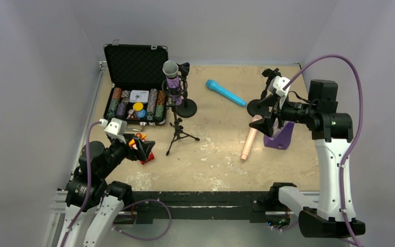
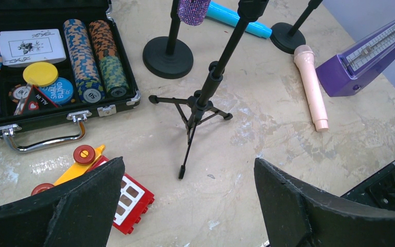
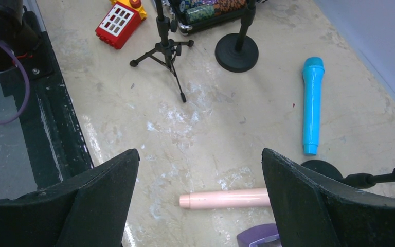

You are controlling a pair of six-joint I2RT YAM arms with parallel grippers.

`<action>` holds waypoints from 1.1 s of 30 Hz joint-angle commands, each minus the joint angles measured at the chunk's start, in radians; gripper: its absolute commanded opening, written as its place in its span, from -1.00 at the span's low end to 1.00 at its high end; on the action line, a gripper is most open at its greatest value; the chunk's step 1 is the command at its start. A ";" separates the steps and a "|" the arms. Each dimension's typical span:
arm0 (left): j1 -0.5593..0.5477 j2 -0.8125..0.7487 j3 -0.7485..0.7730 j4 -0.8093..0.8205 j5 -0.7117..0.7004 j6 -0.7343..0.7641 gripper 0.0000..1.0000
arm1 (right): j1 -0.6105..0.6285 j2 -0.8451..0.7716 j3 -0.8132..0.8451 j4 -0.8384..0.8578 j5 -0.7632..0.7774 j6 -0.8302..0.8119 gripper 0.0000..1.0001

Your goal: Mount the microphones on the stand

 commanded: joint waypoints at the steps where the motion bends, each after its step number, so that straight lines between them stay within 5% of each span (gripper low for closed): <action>1: 0.001 -0.002 -0.003 0.032 0.008 0.020 0.99 | -0.008 0.001 0.004 0.034 0.019 0.027 0.84; 33: 0.001 -0.002 -0.003 0.031 0.002 0.022 0.99 | -0.033 -0.004 0.001 0.160 0.169 0.152 0.85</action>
